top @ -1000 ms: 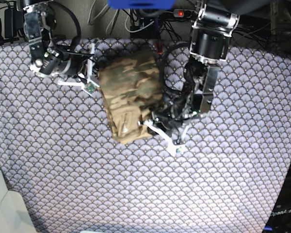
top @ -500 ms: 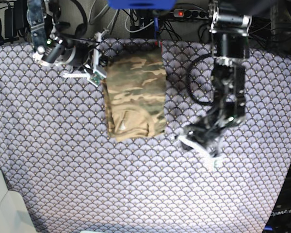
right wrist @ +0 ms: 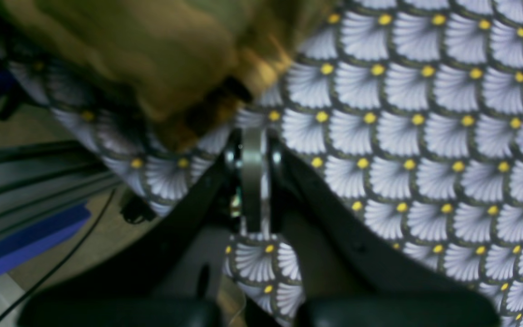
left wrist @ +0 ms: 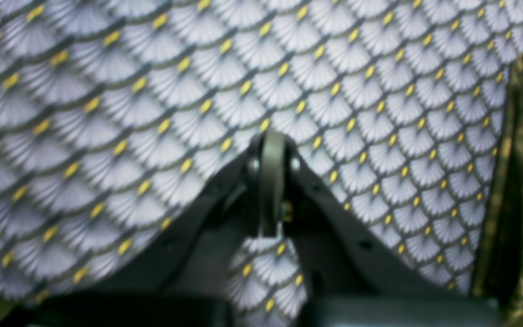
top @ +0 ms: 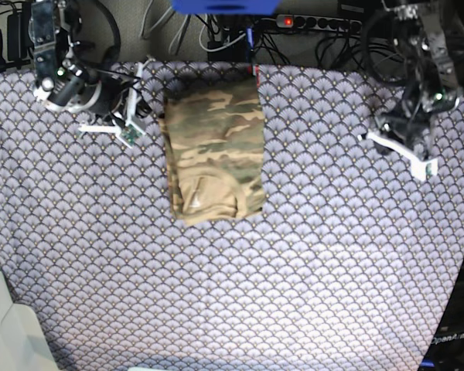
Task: Fold the T-shirt properly
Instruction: 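Release the bundle and raise both grippers away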
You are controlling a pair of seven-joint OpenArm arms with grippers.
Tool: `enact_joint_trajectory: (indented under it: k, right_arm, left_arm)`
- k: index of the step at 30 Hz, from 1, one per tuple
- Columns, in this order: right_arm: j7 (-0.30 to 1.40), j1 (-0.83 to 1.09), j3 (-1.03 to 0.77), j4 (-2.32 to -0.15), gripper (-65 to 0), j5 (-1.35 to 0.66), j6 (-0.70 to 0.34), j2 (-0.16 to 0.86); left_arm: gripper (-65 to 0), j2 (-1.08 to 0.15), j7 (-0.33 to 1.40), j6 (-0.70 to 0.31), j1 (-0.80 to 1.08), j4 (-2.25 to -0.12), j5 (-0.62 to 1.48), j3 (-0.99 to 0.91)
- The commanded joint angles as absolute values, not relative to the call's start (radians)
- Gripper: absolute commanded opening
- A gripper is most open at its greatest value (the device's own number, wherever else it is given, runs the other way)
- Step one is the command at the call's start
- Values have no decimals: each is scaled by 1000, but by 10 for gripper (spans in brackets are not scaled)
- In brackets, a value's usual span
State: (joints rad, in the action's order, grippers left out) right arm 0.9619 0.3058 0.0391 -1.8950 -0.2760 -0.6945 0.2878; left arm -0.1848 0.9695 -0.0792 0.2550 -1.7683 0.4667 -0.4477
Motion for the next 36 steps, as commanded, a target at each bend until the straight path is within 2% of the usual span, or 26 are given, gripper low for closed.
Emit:
enact_joint_trajectory:
  k: [1, 7, 15, 21, 26, 31, 36]
  right_arm:
    - [946, 303, 36, -1908, -648, -291, -698, 292]
    - [946, 311, 88, -1908, -648, -292, -698, 245]
    - [941, 311, 139, -1908, -648, -292, -698, 213]
    - [941, 309, 125, -1910, -648, -291, -698, 225]
    - [952, 331, -22, -1911, -648, -291, -698, 262]
    - [946, 417, -231, -1913, -648, -291, -698, 268]
    - [881, 544, -395, -1913, -648, -291, -698, 272]
  left_arm:
    - [-650, -197, 951, -82, 268, -1808, 476, -475]
    - [-650, -216, 951, -84, 366, -1851, 481, -593]
    - [-650, -263, 946, -84, 421, -1850, 483, -604]
    - [-650, -263, 951, -85, 444, -1850, 483, -631]
    - [-650, -257, 951, -88, 498, -1879, 484, -619]
    - [-650, -248, 940, -211, 619, -1902, 476, -524]
    - [-650, -189, 935, -260, 711, -1890, 423, -453]
